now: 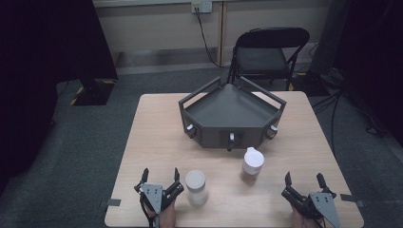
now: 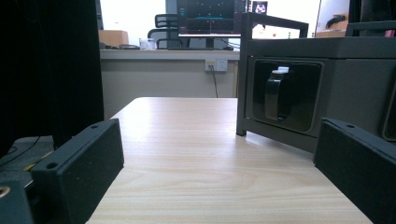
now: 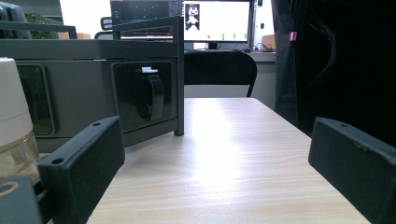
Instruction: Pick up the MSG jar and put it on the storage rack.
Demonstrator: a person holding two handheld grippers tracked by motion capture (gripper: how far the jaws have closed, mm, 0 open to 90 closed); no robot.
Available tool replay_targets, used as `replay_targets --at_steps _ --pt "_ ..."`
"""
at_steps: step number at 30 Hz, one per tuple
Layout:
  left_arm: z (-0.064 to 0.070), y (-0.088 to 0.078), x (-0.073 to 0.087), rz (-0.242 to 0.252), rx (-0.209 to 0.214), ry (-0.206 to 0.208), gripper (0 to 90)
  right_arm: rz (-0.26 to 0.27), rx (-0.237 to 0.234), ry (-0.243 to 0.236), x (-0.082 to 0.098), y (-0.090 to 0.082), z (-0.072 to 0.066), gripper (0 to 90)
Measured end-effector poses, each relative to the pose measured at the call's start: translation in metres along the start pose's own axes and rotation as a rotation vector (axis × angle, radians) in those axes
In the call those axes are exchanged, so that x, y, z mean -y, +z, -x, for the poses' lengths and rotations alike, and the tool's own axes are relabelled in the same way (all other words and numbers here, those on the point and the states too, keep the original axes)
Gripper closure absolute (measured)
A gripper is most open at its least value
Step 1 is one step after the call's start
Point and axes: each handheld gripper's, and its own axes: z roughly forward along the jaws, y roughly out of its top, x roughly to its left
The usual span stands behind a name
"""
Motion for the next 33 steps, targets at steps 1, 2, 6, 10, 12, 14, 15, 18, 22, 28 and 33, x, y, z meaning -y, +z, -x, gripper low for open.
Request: replay_targets --at_steps 1,2,6,10,12,14,15,18,22,28,33 --pt "0.0001 -0.0001 0.0002 0.001 0.0 0.001 1.1 0.0 0.0 0.0 0.0 0.0 0.0 2.2" --pt "0.0001 -0.0001 0.0002 0.001 0.0 0.001 1.1 0.0 0.0 0.0 0.0 0.0 0.0 2.2" --pt "0.0005 0.0 -0.0001 0.0 -0.002 0.002 1.1 0.0 0.0 0.0 0.0 0.0 0.0 2.2" --pt "0.0007 0.0 0.0 0.0 -0.003 0.002 1.1 0.0 0.003 0.0 0.0 0.0 -0.0005 2.1" --pt "0.001 -0.0001 0.0003 0.002 -0.004 0.004 1.1 0.0 0.004 0.0 0.0 0.0 -0.0006 1.9" --pt "0.001 -0.0001 0.0002 0.001 -0.004 0.004 1.1 0.0 0.004 0.0 0.0001 0.0 -0.0007 1.8" --pt "0.001 -0.0001 0.0002 0.001 -0.004 0.004 1.1 0.0 0.004 0.0 0.0001 0.0 -0.0007 1.8" --pt "0.0012 0.0 0.0002 0.001 -0.006 0.004 1.1 0.0 0.004 0.0 0.0 0.0 -0.0007 1.8" --pt "0.0012 -0.0001 0.0003 0.001 -0.005 0.004 1.1 0.0 0.004 0.0 0.0 0.0 -0.0007 1.8" --pt "0.0012 -0.0001 0.0003 0.002 -0.005 0.004 1.1 0.0 0.008 -0.001 0.0 0.0 -0.0015 1.6" --pt "0.0026 0.0001 0.0001 0.0 -0.014 0.004 1.1 0.0 0.008 0.0 0.0001 0.0 -0.0015 1.5"
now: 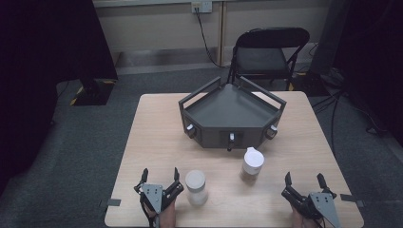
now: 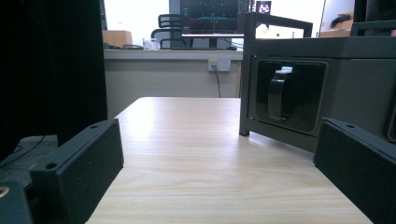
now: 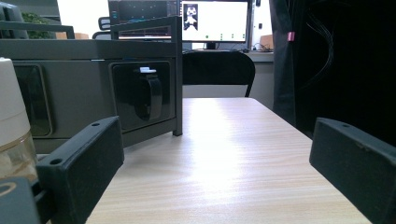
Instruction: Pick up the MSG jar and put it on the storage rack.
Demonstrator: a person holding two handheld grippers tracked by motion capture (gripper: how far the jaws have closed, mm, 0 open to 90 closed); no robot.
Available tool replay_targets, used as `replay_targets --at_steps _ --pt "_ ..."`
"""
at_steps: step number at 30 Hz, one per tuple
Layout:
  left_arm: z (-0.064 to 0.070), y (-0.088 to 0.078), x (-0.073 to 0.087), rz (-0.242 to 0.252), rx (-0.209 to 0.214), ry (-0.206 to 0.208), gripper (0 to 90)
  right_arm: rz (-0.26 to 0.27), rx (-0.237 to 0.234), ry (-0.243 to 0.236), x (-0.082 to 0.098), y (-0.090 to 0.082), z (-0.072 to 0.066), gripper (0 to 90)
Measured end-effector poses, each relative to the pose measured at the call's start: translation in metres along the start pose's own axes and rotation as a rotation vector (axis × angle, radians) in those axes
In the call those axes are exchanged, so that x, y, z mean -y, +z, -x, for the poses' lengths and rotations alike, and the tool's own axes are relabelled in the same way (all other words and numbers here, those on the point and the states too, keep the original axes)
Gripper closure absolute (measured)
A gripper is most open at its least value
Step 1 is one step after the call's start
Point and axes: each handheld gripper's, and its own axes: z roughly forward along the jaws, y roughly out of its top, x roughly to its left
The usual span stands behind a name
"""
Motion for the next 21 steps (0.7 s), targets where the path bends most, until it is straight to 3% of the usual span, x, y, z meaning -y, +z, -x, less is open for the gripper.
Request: replay_targets --at_steps 14,21 --pt "0.0009 0.0 0.0 0.001 -0.01 -0.006 0.0 0.0 0.001 0.0 0.0 0.0 -0.0001 1.4" --pt "-0.0057 0.0018 -0.003 -0.014 0.013 -0.045 0.0 0.0 0.001 0.0 -0.0001 0.0001 -0.0002 1.4"
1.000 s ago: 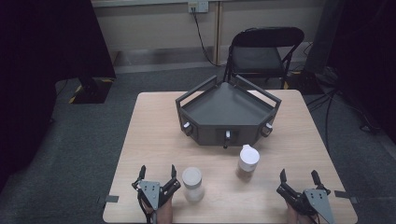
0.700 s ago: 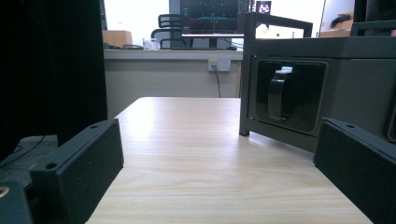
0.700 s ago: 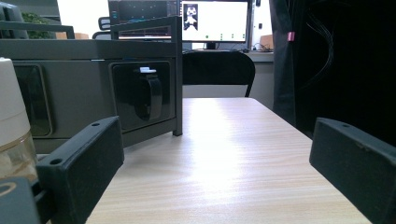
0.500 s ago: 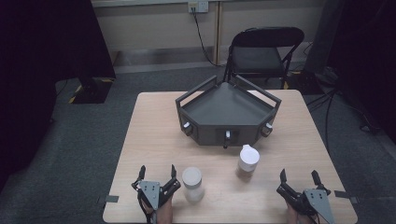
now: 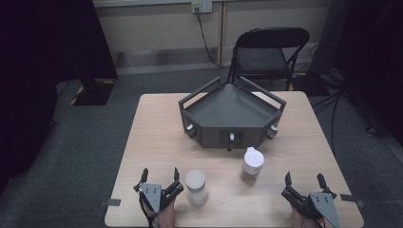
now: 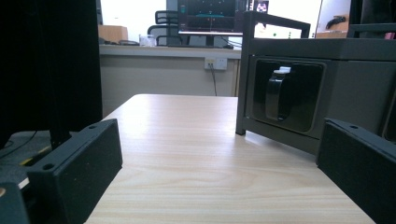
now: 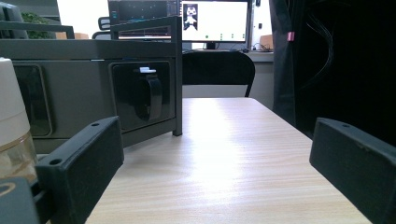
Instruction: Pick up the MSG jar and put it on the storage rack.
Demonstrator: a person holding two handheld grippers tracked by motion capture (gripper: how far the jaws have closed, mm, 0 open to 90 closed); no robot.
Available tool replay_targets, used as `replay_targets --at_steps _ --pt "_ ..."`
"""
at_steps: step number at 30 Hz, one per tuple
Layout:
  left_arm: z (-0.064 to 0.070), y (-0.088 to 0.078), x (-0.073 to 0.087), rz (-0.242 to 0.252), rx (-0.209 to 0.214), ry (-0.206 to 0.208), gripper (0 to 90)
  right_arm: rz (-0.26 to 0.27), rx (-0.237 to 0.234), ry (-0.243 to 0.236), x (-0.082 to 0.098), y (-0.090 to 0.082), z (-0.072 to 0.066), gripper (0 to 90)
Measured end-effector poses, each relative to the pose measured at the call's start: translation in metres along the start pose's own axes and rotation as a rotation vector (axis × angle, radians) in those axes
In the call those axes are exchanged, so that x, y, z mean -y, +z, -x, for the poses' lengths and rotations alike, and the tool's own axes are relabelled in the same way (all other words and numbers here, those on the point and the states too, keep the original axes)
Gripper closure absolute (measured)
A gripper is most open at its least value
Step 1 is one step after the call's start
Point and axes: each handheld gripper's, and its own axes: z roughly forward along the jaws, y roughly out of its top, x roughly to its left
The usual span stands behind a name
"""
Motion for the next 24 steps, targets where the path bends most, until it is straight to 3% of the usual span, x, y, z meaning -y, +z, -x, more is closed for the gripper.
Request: replay_targets --at_steps 8,13,19,24 --pt "-0.006 -0.003 -0.014 0.014 0.029 -0.049 0.0 0.0 0.001 0.0 0.0 0.0 0.0 1.2" --pt "0.0 -0.004 -0.024 0.038 0.02 -0.04 0.0 0.001 0.0 0.0 0.0 0.0 0.0 0.5" --pt "-0.003 -0.007 -0.04 0.054 0.057 -0.059 0.0 0.001 0.001 0.0 0.0 0.0 0.0 0.4" --pt "-0.001 -0.006 -0.049 0.051 0.085 -0.041 0.0 0.001 -0.001 0.0 0.0 0.0 0.0 0.1"
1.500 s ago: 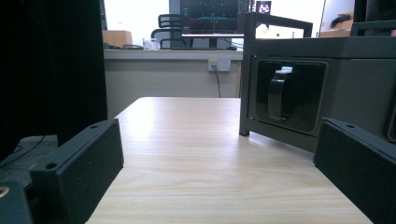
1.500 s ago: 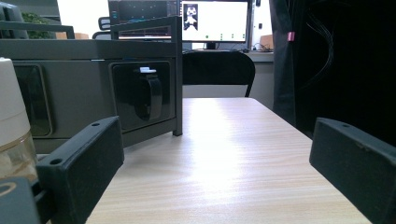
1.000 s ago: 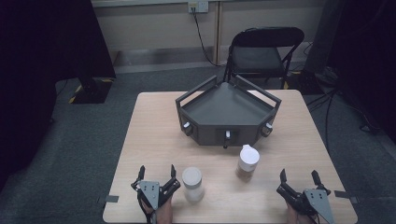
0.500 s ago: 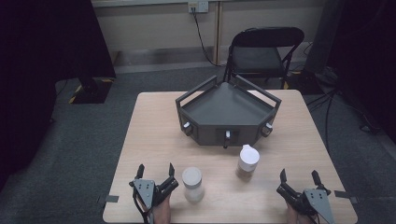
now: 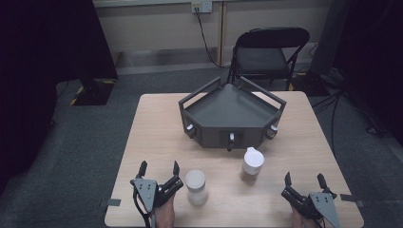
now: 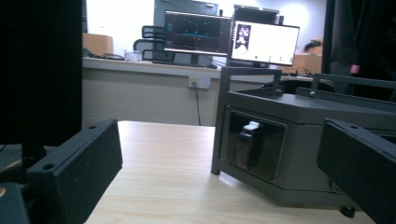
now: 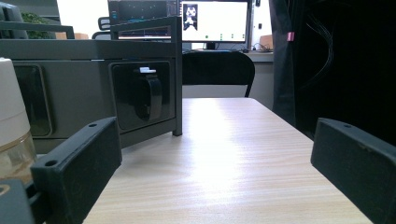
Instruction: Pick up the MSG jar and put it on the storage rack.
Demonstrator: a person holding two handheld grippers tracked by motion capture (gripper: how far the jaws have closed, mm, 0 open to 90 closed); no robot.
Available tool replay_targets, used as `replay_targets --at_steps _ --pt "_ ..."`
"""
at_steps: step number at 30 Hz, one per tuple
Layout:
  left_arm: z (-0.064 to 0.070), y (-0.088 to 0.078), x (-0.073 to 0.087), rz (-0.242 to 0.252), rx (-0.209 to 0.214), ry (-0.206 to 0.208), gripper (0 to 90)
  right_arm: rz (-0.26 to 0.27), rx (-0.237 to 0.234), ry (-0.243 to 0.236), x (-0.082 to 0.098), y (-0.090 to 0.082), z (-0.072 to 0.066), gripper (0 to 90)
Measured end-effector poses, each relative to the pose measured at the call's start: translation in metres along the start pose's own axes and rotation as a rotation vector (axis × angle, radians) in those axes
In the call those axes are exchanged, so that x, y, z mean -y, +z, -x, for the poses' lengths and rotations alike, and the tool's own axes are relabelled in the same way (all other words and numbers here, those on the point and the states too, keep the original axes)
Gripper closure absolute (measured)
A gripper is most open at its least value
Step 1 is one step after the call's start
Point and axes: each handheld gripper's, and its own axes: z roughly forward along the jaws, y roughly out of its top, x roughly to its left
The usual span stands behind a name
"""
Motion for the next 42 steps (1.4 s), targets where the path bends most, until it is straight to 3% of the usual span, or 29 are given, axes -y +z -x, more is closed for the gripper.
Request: replay_targets --at_steps 12,16,17,22,34,42 --pt "0.008 -0.003 -0.019 0.002 0.113 0.011 0.0 0.0 -0.001 0.0 0.0 0.0 0.0 0.1" --pt "0.014 -0.006 -0.022 0.001 0.154 0.013 0.0 0.0 -0.001 0.0 0.0 0.0 0.0 0.1" --pt "0.015 -0.007 -0.021 0.007 0.182 0.018 0.0 0.0 -0.002 0.0 0.0 0.0 0.0 0.1" --pt "0.02 -0.008 -0.021 0.003 0.218 0.026 0.0 0.0 -0.002 0.0 0.0 0.0 0.0 0.1" --pt "0.035 -0.013 -0.008 -0.029 0.245 0.052 1.0 0.0 -0.004 0.0 0.0 0.0 0.001 0.1" --pt "0.04 -0.017 0.008 -0.065 0.219 0.069 7.3 0.0 -0.005 0.0 0.0 0.0 0.001 0.1"
